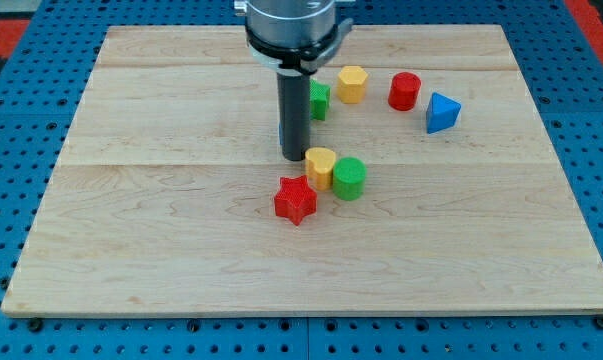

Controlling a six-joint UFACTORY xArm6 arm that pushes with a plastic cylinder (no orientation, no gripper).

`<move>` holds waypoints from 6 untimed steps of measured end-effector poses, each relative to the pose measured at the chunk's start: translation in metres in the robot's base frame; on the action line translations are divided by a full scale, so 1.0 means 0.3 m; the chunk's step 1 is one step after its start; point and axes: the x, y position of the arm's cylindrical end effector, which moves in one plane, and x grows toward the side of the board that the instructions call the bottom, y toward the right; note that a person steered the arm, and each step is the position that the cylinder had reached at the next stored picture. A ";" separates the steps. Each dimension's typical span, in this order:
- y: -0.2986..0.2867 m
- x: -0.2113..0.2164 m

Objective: Push the red star a bit down

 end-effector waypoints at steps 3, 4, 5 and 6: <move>-0.088 0.169; 0.037 0.190; 0.088 0.205; 0.199 0.206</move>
